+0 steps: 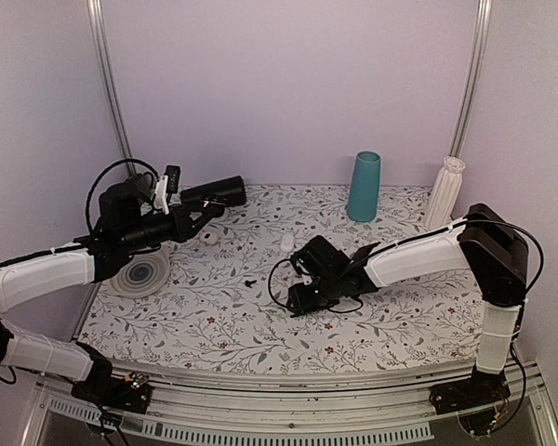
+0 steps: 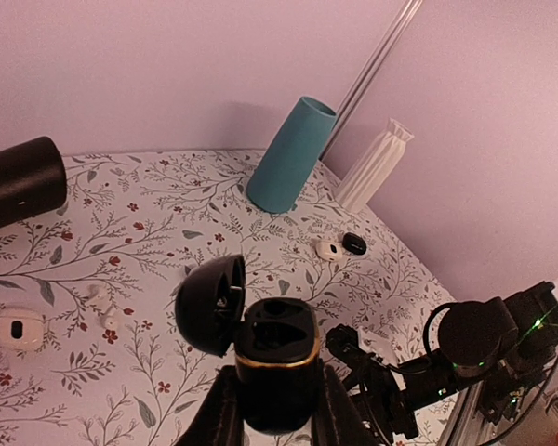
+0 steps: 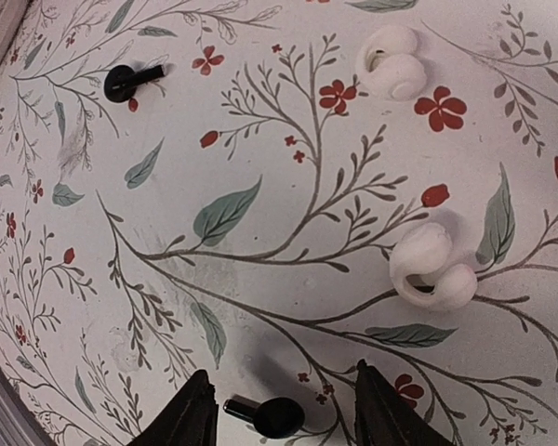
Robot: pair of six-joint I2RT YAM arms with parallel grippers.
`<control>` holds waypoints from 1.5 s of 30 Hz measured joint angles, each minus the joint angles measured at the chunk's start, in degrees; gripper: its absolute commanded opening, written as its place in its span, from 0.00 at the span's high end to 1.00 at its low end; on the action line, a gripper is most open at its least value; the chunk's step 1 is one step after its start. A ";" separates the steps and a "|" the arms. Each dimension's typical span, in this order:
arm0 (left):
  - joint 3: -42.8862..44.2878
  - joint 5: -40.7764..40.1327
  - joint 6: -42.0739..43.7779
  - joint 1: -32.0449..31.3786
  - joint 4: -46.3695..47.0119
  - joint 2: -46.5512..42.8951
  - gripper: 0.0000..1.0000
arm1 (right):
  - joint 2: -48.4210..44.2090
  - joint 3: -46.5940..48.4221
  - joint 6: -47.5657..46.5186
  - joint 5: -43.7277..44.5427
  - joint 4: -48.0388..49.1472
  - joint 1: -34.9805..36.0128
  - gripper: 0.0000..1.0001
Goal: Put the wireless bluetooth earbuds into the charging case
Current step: Adjust the left earbud at the center of the board.
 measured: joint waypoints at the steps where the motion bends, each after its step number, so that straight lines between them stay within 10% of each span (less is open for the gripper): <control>1: -0.02 0.00 0.00 0.00 0.00 0.00 1.00 | -0.17 -0.46 -0.07 -0.74 0.35 -0.17 0.48; 45: 0.26 -0.02 0.66 -0.04 -0.09 -0.09 1.00 | -5.64 -4.63 -3.54 -14.29 3.58 -4.66 0.52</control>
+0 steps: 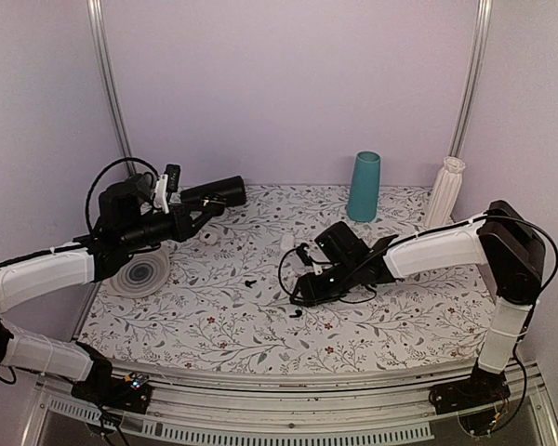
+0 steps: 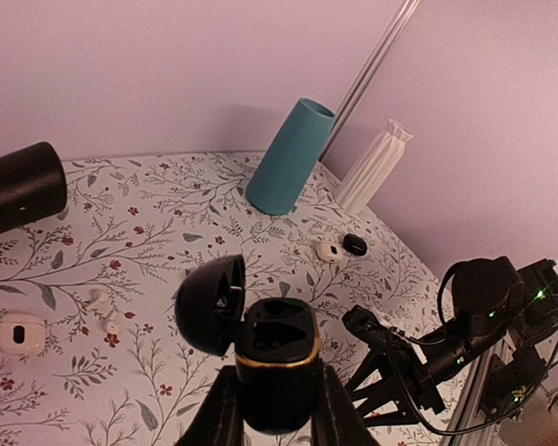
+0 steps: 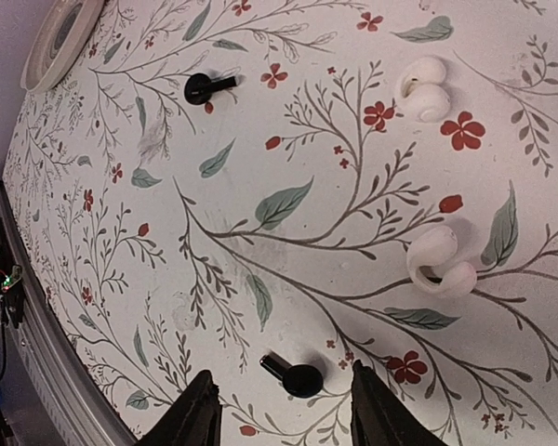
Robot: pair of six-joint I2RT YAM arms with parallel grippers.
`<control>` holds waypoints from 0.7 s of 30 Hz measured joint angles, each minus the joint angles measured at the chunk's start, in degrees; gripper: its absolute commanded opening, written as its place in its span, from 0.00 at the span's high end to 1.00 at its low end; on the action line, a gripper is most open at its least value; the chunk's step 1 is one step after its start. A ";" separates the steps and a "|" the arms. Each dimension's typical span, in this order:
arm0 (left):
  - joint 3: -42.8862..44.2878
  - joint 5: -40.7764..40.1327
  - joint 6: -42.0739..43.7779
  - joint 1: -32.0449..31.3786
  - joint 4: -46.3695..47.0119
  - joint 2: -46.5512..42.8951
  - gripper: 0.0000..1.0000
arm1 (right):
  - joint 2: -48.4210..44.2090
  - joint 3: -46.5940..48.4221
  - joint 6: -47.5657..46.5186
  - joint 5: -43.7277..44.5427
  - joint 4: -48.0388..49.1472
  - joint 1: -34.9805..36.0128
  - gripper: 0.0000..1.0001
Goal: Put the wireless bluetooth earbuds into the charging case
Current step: Adjust the left earbud at the center of the board.
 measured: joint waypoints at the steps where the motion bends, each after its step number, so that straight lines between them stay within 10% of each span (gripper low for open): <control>1: 0.02 0.00 0.02 0.00 0.00 0.00 1.00 | 0.15 0.07 -0.37 -0.28 0.13 -0.11 0.52; 21: 0.63 -0.02 0.39 0.00 -0.42 -0.42 1.00 | 4.00 0.39 -2.08 -3.08 1.88 0.92 0.52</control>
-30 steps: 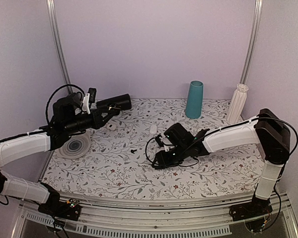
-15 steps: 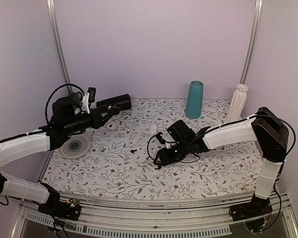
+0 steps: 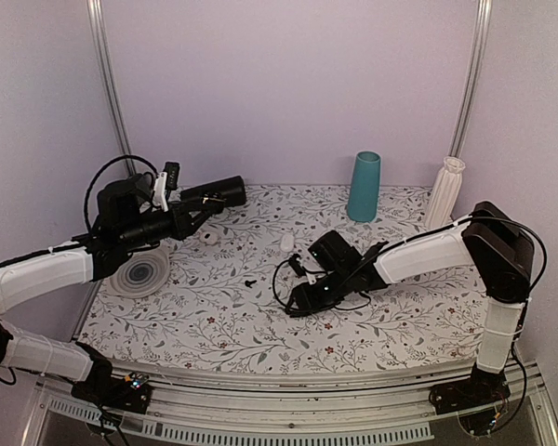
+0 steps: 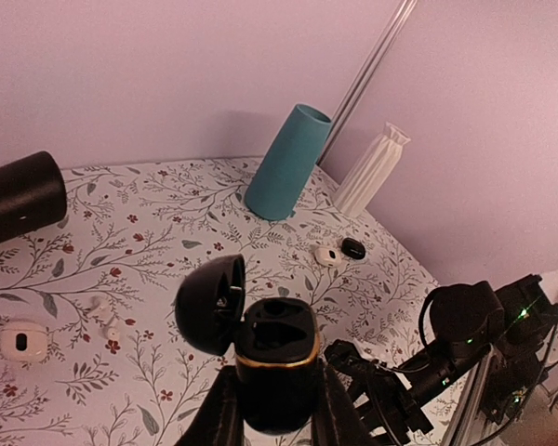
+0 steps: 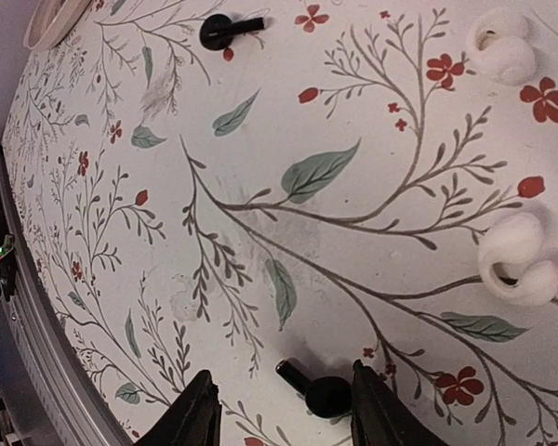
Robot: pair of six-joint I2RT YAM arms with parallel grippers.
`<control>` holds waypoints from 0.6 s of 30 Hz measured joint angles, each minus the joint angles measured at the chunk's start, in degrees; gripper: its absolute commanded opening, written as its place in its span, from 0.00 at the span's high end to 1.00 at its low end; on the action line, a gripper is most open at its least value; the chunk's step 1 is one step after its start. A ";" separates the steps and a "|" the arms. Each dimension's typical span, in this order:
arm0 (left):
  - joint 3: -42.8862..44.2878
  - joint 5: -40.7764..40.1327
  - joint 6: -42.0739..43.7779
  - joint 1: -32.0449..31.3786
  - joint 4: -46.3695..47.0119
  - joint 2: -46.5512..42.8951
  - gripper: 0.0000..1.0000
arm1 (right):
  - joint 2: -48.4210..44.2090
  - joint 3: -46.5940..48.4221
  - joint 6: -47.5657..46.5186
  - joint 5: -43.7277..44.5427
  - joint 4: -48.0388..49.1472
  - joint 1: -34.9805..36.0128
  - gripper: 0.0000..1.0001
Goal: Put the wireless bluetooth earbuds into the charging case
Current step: Adjust the left earbud at the center of the board.
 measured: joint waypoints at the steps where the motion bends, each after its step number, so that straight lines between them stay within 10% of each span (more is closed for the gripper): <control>1: 0.04 0.00 0.02 0.00 0.00 0.00 1.00 | 0.00 0.00 0.02 -0.07 -0.02 0.31 0.52; 18: 0.04 0.02 0.02 0.00 0.00 0.00 1.00 | -1.29 -0.13 2.21 1.49 -1.44 1.31 0.63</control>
